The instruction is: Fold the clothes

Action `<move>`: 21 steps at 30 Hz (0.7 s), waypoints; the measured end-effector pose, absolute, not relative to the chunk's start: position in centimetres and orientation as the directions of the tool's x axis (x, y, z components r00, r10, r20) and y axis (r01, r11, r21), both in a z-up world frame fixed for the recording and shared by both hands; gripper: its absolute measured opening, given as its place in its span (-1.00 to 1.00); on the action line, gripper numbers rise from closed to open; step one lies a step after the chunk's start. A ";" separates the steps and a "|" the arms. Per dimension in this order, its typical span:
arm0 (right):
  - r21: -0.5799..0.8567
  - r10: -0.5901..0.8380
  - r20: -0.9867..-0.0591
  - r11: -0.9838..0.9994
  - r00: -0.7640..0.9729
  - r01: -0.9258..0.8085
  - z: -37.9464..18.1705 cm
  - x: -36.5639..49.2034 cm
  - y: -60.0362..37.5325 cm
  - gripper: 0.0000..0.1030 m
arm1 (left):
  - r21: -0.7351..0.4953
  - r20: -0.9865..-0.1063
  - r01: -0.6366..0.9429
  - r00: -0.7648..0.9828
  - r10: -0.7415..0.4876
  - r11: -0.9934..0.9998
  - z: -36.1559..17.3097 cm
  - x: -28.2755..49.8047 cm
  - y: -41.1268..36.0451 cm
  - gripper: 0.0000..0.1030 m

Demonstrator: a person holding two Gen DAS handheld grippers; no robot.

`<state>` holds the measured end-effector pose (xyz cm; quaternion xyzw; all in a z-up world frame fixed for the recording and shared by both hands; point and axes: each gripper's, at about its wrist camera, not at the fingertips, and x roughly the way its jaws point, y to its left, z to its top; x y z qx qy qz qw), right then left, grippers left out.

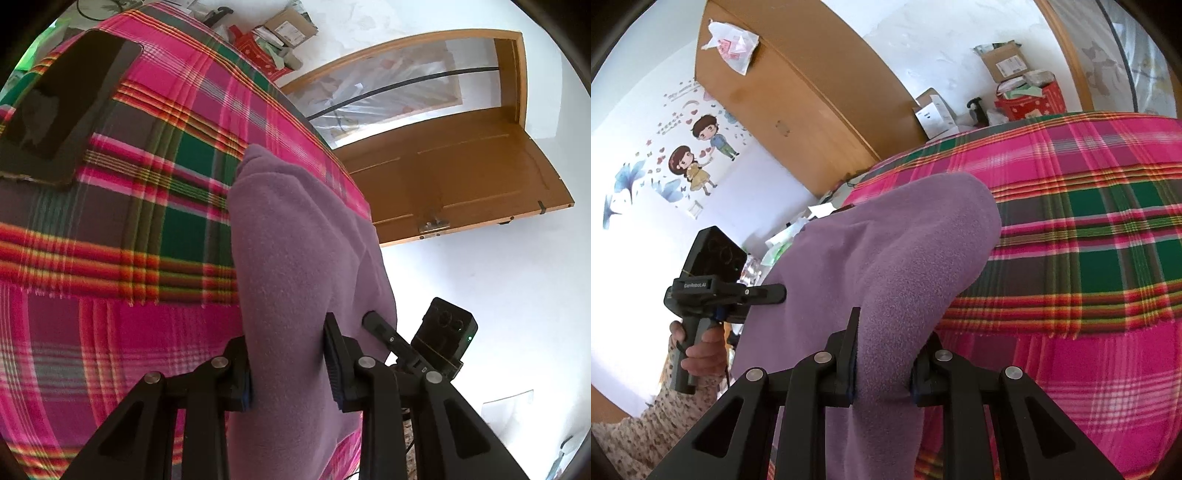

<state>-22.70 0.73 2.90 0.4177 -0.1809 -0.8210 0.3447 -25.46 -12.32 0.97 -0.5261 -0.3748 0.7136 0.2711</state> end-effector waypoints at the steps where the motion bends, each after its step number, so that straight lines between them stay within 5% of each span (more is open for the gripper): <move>1: 0.582 -0.714 -0.564 -0.700 -0.415 0.414 2.8 -22.9 0.6 -0.60 | -0.820 -0.548 0.010 -0.299 0.781 -0.572 0.7 -25.4 -12.7 -0.38; 21: 0.568 -0.686 -0.590 -0.728 -0.426 0.384 0.7 -27.6 -1.5 -0.60 | -0.805 -0.575 0.051 -0.309 0.758 -0.591 -1.7 -24.7 -20.8 -0.38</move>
